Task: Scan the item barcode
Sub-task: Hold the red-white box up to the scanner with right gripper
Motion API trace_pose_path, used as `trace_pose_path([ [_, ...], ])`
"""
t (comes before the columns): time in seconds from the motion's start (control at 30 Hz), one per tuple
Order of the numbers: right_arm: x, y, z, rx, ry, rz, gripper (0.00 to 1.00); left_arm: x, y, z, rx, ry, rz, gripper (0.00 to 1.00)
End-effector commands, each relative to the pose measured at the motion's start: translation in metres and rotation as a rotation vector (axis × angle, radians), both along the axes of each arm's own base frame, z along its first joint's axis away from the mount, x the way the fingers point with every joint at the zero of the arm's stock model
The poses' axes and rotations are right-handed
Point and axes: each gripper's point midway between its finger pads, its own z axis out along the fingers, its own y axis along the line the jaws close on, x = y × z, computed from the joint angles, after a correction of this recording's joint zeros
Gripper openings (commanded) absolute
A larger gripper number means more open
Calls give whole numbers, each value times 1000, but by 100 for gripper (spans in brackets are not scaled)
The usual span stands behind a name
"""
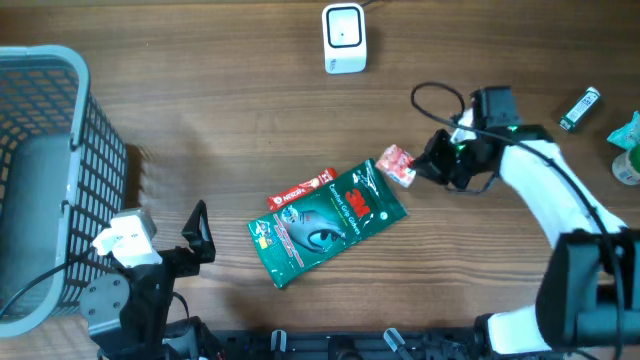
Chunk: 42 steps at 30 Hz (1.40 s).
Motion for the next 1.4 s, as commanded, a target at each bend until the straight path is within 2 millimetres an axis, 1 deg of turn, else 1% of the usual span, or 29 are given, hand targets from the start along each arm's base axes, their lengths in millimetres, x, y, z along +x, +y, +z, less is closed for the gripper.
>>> trace_pose_path([
  [0.0, -29, 33, 46, 315, -4, 159, 4, 0, 2, 1, -6, -6, 15, 100],
  [0.03, -40, 40, 57, 397, 34, 170, 6, 0, 2, 1, -7, -6, 16, 100],
  [0.07, -47, 44, 63, 446, 86, 155, 7, 0, 2, 1, -6, -6, 15, 100],
  [0.13, -57, 46, 69, 486, 147, 141, 4, 0, 2, 1, -6, -6, 15, 100],
  [0.23, -64, 46, 69, 492, 259, 75, 4, 0, 2, 1, -6, -6, 15, 100],
  [0.33, -63, 45, 67, 480, 262, 66, 4, 0, 2, 1, -6, -6, 15, 100],
  [0.37, -47, 44, 63, 452, 149, 100, 4, 0, 2, 1, -6, -6, 15, 100],
  [0.43, -3, 40, 63, 385, -143, 172, 4, 0, 2, 1, -7, -6, 15, 100],
  [0.47, 29, 32, 62, 285, -309, 176, 4, 0, 2, 1, -6, -6, 15, 100],
  [0.5, 56, 22, 62, 187, -427, 145, 4, 0, 2, 1, -6, -6, 15, 100],
  [0.53, 90, 7, 66, 60, -538, 55, 4, 0, 2, 1, -6, -6, 15, 100],
  [0.57, 115, -2, 76, -39, -651, 2, 4, 0, 2, 1, -7, -6, 15, 100],
  [0.63, 149, -17, 95, -196, -810, -102, 4, 0, 2, 1, -6, -6, 15, 100],
  [0.67, 169, -19, 112, -279, -932, -166, 5, 0, 2, 1, -6, -6, 15, 100],
  [0.7, 180, -14, 124, -330, -1019, -178, 4, 0, 2, 1, -6, -6, 15, 100],
  [0.73, 192, -3, 135, -412, -1146, -154, 5, 0, 2, 1, -6, -6, 15, 100],
  [0.77, 200, 9, 137, -459, -1223, -147, 4, 0, 2, 1, -6, -6, 15, 100],
  [0.83, 217, 23, 134, -557, -1369, -167, 5, 0, 2, 1, -6, -6, 15, 100],
  [0.9, 227, 31, 130, -585, -1491, -189, 5, 0, 2, 1, -6, -6, 15, 100],
  [0.93, 232, 39, 125, -594, -1604, -193, 5, 0, 2, 1, -6, -6, 15, 100],
  [0.97, 236, 45, 120, -614, -1649, -180, 5, 0, 2, 1, -6, -6, 15, 100],
  [1.03, 255, 64, 103, -633, -1660, -107, 5, 0, 2, 1, -6, -6, 15, 100],
  [1.07, 268, 83, 96, -620, -1676, -33, 5, 0, 2, 1, -6, -6, 15, 100],
  [1.1, 273, 89, 94, -616, -1681, -4, 5, 0, 2, 1, -7, -6, 15, 100],
  [1.13, 286, 97, 90, -608, -1663, 24, 5, 0, 2, 1, -6, -6, 15, 100],
  [1.17, 296, 95, 87, -609, -1636, 39, 4, 0, 2, 1, -6, -6, 15, 100],
  [1.23, 304, 109, 80, -543, -1620, 141, 5, 0, 2, 1, -6, -6, 15, 100],
  [1.27, 306, 110, 77, -536, -1613, 154, 5, 0, 2, 1, -6, -6, 15, 100],
  [1.37, 304, 116, 55, -522, -1574, 195, 5, 0, 2, 1, -6, -6, 15, 100],
])
